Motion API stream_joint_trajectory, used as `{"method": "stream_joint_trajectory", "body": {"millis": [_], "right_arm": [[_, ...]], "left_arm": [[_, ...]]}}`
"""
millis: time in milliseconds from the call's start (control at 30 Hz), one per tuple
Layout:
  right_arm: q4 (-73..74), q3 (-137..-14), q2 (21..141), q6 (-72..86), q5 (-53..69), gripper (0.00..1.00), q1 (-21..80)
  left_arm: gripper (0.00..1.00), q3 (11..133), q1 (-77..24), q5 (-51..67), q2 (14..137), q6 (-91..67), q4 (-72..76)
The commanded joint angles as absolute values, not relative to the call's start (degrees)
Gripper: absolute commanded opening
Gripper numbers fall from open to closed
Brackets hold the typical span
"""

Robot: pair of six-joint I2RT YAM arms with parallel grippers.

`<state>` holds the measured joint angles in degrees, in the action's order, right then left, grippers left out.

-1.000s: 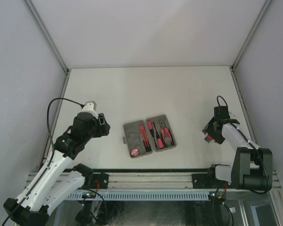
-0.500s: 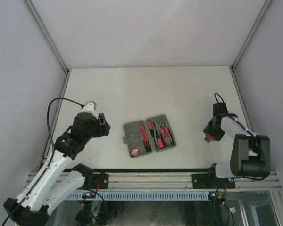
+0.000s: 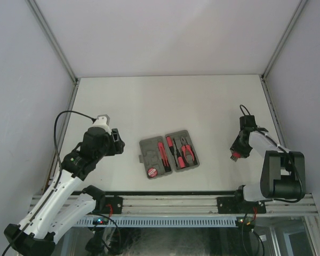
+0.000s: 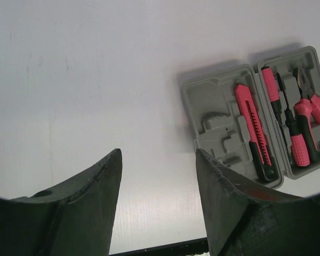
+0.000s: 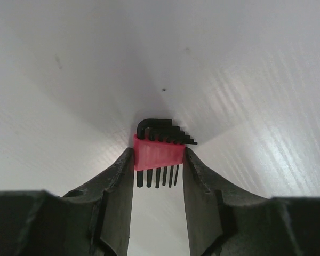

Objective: Sort the tools into containers
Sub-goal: Pick up the wrench from the center of the board, then place the wrench in the storage box.

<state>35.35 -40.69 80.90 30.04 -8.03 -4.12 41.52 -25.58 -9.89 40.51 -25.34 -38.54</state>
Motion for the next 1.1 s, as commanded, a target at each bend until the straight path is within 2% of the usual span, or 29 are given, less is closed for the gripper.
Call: {"method": "stream_joint_trajectory", "body": {"millis": [0,367,633,900,1067], "right_arm": [[34.93,-42.25,80.21,26.84,-7.16,0.28,-0.08],[32.95,-46.65,77.03,20.95,-8.42,0.28,15.51],[29.85,-51.57,77.15,16.63,-4.83,0.29,27.65],[32.26,-64.33,86.73,18.29,-5.76,0.29,39.39],[34.08,-72.47,94.67,22.33,-5.73,0.28,45.34]], "left_arm": [[0.62,44.55,-25.44,-9.49,40.67,-24.17,-37.87],[0.61,44.69,-25.43,-9.74,40.78,-24.08,-37.97],[0.61,45.09,-25.43,-14.71,38.19,-24.77,-39.28],[0.61,44.74,-25.46,-17.24,34.77,-25.85,-39.23],[0.60,47.26,-25.43,-19.67,32.01,-26.65,-44.55]]}}
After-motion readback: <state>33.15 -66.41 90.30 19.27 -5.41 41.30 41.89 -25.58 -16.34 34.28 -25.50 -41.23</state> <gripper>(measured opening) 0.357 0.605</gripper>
